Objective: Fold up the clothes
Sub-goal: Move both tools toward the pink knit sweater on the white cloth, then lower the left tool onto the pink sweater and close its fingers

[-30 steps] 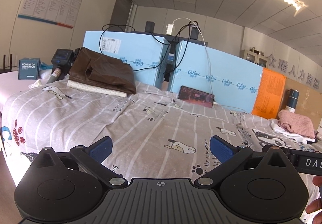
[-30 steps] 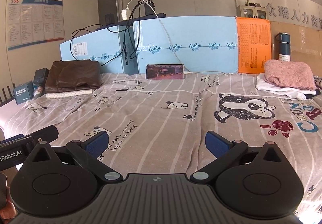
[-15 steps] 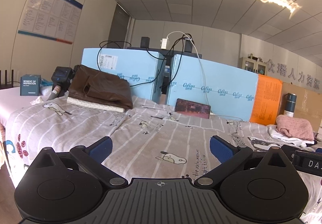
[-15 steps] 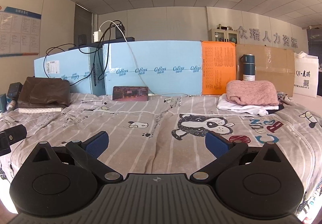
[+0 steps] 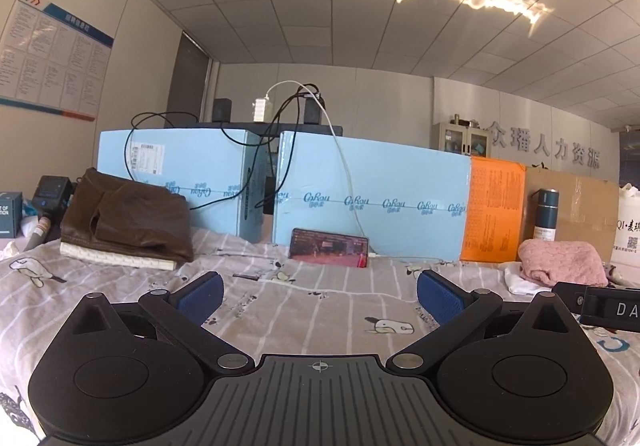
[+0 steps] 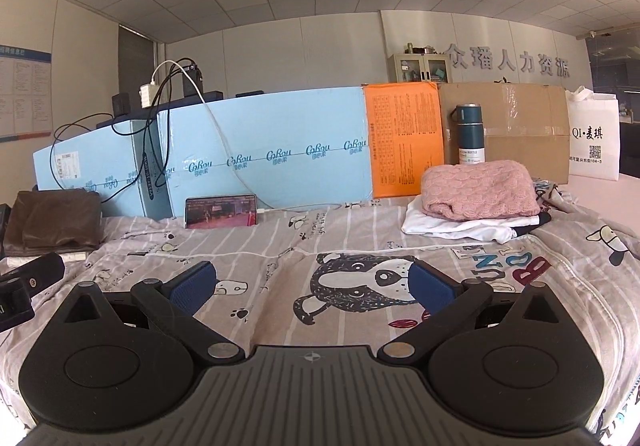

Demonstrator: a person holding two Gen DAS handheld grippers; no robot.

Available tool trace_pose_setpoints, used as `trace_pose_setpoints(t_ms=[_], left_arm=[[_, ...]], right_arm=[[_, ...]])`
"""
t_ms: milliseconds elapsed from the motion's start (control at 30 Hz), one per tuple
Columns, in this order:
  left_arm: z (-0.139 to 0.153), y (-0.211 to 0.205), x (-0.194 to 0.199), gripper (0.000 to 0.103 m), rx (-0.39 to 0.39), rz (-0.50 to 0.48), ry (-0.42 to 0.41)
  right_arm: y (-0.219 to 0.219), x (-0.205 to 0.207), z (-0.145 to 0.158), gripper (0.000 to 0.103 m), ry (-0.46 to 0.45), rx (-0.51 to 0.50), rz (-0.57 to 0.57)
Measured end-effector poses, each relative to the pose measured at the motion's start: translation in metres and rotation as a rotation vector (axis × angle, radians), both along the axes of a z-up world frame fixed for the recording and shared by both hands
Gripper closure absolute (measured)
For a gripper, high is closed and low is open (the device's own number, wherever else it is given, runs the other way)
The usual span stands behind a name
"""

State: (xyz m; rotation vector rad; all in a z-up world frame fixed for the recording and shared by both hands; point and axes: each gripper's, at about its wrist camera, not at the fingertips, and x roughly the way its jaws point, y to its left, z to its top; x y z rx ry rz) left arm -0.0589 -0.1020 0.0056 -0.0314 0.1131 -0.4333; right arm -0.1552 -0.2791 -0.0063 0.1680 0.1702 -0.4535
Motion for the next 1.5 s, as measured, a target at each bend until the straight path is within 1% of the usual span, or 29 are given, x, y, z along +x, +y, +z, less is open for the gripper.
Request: trace_pose_setpoints(t_ms=[100,167,267,400,600,733,800,933,1167,1267,1367,1500], left_arm=[[0.003,-0.026,0.017,0.0,0.046,-0.04,-0.011],[0.003,-0.044,0.028,0.0,0.07,-0.079,-0.015],[0.002,-0.067,0.046,0.0,0.09,-0.136,-0.006],[-0.002,-0.089,0.063,0.0,0.106,-0.168,-0.01],[-0.002,-0.108,0.081,0.0,0.102,-0.245,-0.024],[0.0,-0.121,0.095,0.0,0.133,-0.288,-0.032],[0.003,-0.128,0.103,0.0,0.148,-0.298,-0.026],[0.009,-0.139,0.118,0.0,0.16,-0.334,-0.016],[0.016,-0.166,0.142,0.0,0.181,-0.382,-0.012],[0.014,-0.176,0.149,0.0,0.182,-0.399,-0.008],[0.006,-0.185,0.154,0.0,0.188,-0.419,0.006],[-0.01,-0.195,0.155,0.0,0.232,-0.421,0.027]], right_arm=[[-0.017,0.012,0.0,0.0,-0.004,-0.022,-0.02],[-0.03,0.024,0.001,0.0,0.022,-0.018,-0.002],[-0.05,0.043,0.003,0.0,0.049,0.004,0.029],[-0.069,0.061,0.003,0.0,0.073,0.01,0.008],[-0.091,0.074,-0.007,0.0,0.087,0.016,-0.025],[-0.102,0.082,-0.01,0.0,0.077,0.01,-0.042],[-0.107,0.085,-0.008,0.0,0.072,0.015,-0.053],[-0.119,0.092,-0.005,0.0,0.053,0.055,-0.066],[-0.135,0.111,-0.003,0.0,0.069,0.054,-0.078],[-0.145,0.117,-0.003,0.0,0.067,0.068,-0.095],[-0.154,0.123,-0.006,0.0,0.076,0.082,-0.109],[-0.163,0.128,-0.013,0.0,0.094,0.084,-0.123]])
